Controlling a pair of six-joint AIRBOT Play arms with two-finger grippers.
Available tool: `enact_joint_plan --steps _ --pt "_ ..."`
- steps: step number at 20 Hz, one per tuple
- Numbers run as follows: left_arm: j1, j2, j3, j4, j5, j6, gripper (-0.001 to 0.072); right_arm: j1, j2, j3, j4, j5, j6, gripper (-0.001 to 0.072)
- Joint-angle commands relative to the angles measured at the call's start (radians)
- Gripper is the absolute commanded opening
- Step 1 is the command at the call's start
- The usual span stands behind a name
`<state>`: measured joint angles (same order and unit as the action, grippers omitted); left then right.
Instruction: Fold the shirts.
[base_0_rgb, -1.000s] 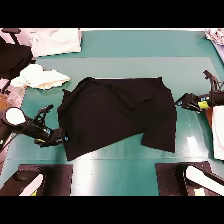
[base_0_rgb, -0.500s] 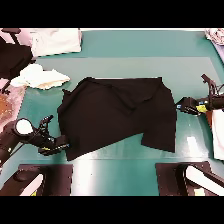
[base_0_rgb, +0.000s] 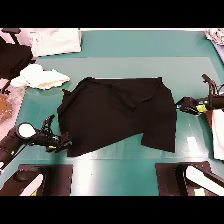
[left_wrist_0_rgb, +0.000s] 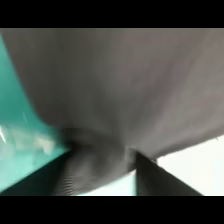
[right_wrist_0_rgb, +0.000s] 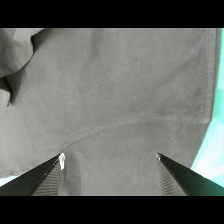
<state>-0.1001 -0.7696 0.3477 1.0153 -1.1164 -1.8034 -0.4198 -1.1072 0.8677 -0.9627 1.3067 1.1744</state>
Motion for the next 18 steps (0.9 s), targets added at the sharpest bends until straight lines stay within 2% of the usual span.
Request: enact_joint_plan --steps 1,2,3,12,16,18 --pt "0.000 0.001 -0.001 -0.063 0.052 0.035 0.0253 0.000 0.000 0.000 -0.007 -0.029 -0.007 0.0647" --pt "0.000 0.001 0.009 -0.065 0.051 0.059 0.0075 0.000 -0.001 -0.001 -0.010 -0.031 -0.018 0.0647" --pt "0.000 0.001 0.027 -0.066 0.045 0.077 0.0031 0.000 -0.009 0.000 -0.010 -0.032 -0.032 0.0648" --pt "0.000 0.001 0.215 -0.017 -0.098 0.083 0.0030 -0.002 -0.172 0.005 -0.163 -0.117 -0.060 0.0649" --pt "0.000 0.001 0.215 -0.020 -0.124 0.080 0.0030 0.000 -0.217 0.005 -0.155 -0.183 -0.085 0.0669" --pt "0.000 0.001 0.215 -0.021 -0.124 0.075 0.0031 0.014 -0.253 0.004 -0.098 -0.186 -0.096 0.0669"
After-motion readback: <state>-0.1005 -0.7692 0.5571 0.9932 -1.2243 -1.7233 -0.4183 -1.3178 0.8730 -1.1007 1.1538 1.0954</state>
